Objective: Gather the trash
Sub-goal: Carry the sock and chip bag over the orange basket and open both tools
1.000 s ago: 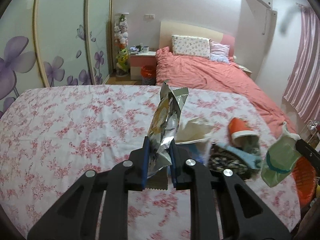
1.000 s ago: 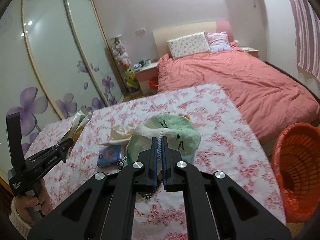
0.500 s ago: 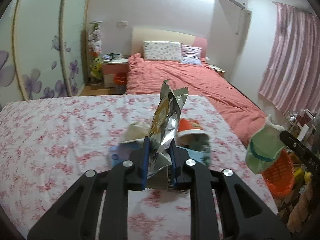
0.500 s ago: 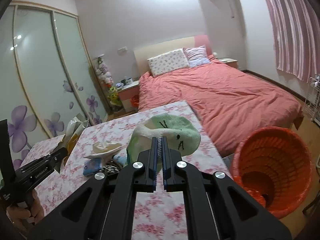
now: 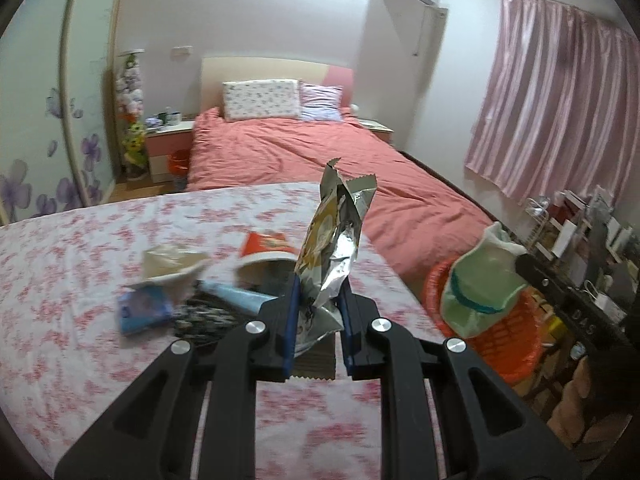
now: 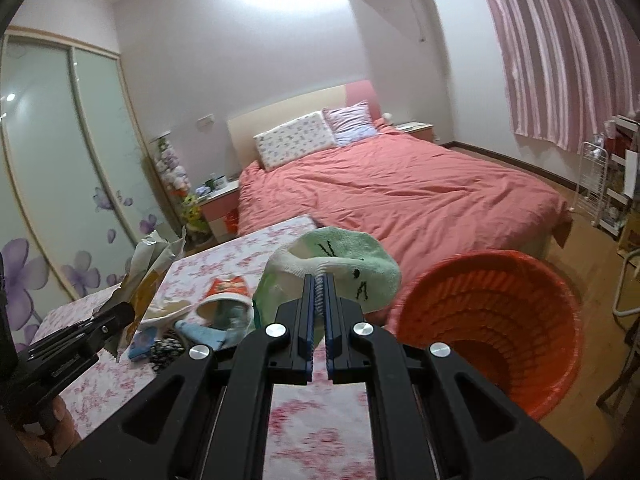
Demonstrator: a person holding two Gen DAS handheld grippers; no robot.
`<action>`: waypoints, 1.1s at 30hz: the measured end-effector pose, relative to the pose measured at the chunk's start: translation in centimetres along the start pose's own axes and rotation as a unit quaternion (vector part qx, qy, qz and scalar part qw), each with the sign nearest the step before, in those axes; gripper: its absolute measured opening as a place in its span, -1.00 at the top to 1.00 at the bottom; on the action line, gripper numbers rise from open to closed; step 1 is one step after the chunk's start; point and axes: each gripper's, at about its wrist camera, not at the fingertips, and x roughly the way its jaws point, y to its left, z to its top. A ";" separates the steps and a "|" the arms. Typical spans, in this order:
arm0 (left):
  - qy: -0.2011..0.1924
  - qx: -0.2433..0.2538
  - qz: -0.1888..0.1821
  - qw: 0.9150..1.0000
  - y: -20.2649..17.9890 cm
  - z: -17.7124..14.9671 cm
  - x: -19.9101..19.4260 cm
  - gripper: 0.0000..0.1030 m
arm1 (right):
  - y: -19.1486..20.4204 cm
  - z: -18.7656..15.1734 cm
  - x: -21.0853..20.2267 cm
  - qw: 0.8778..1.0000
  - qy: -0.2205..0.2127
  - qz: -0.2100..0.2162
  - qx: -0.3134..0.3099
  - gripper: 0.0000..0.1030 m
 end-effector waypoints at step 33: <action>0.113 0.094 -0.089 0.985 -18.1 -3.9 14.6 0.12 | -15.5 -1.9 2.7 0.987 0.033 -0.111 0.111 0.25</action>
